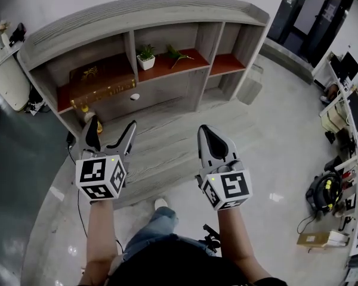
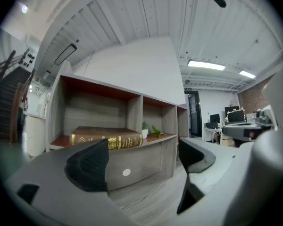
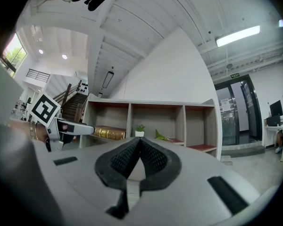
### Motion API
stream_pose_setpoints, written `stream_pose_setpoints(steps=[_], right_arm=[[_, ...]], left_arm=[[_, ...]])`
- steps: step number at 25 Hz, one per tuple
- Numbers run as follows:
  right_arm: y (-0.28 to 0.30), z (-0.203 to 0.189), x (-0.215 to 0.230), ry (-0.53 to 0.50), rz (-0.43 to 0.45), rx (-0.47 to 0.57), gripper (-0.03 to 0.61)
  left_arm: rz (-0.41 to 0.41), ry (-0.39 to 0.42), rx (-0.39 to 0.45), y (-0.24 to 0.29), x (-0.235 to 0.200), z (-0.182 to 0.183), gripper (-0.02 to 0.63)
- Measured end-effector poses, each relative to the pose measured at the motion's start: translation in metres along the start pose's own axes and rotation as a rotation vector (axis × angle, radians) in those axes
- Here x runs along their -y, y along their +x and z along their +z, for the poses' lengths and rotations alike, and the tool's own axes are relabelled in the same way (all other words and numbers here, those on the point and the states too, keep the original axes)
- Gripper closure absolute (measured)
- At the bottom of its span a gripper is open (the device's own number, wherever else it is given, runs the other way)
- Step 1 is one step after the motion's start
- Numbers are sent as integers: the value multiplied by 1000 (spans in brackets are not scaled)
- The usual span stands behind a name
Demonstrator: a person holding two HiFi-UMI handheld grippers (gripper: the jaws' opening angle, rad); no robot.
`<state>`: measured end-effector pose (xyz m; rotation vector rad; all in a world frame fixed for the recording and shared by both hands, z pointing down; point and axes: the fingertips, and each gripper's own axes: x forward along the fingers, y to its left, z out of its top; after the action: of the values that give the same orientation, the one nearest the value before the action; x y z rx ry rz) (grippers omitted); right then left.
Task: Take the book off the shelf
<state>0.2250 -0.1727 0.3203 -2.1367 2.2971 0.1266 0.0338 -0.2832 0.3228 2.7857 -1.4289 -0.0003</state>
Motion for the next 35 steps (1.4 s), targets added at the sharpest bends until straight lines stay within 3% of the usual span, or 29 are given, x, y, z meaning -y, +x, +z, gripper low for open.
stream_pose_setpoints(steps=[7, 14, 18, 23, 32, 35], right_arm=[[72, -1, 19, -4, 69, -17, 569], [134, -14, 13, -10, 154, -46, 569], [162, -19, 10, -24, 196, -58, 569], [190, -26, 5, -26, 239, -65, 569], [213, -36, -11, -20, 312, -87, 569], [216, -37, -9, -8, 325, -92, 569]], left_arm=[[82, -198, -22, 44, -34, -22, 143], [90, -679, 47, 76, -70, -37, 143], [92, -854, 111, 93, -89, -40, 143], [123, -972, 213, 103, -112, -33, 143], [243, -1127, 233, 129, -127, -33, 146], [317, -1199, 232, 131, -132, -38, 147]])
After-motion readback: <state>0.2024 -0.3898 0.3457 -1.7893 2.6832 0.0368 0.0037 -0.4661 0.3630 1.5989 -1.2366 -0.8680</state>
